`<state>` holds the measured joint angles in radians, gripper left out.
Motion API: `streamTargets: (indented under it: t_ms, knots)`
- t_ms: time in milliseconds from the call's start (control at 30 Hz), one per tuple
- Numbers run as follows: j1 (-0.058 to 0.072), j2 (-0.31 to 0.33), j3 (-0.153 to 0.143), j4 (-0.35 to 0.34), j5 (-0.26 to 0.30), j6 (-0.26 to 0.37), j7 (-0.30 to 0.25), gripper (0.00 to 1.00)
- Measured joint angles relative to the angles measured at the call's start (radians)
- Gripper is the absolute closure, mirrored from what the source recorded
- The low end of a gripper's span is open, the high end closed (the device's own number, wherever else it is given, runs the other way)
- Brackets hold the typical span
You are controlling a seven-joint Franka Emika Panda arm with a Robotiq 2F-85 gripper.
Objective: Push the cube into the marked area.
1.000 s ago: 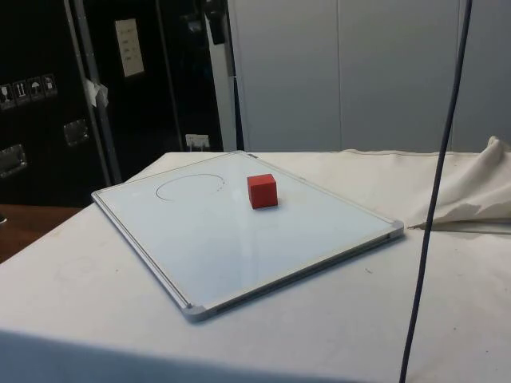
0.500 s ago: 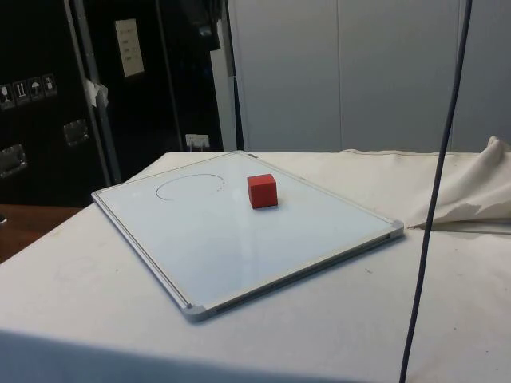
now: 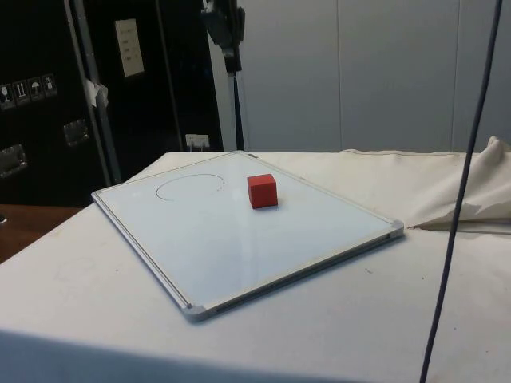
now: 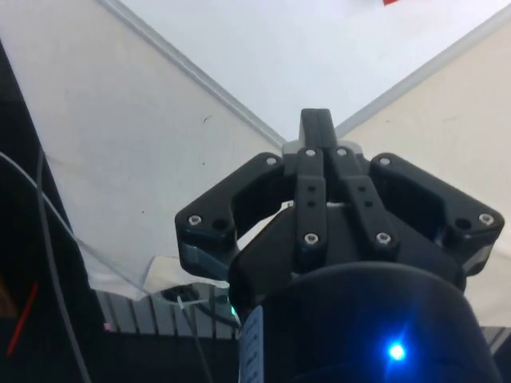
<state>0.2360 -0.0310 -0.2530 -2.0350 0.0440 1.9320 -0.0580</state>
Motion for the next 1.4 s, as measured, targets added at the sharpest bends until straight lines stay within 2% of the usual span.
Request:
streamTargets:
  t_ms: [133, 433, 833, 967, 1133, 1400]
  knots:
    - [0.0, -0.027, 0.001, -0.05, 0.001, 0.036, -0.001, 1.0]
    - [-0.001, -0.107, -0.003, -0.225, 0.006, 0.154, -0.011, 1.0]
    - [-0.005, -0.16, -0.013, -0.383, 0.006, 0.274, -0.03, 1.0]
    - [-0.005, -0.152, -0.016, -0.425, 0.008, 0.33, -0.037, 1.0]
    - [-0.005, -0.133, -0.019, -0.434, 0.012, 0.355, -0.044, 1.0]
    - [-0.009, -0.05, -0.035, -0.435, 0.044, 0.424, -0.072, 1.0]
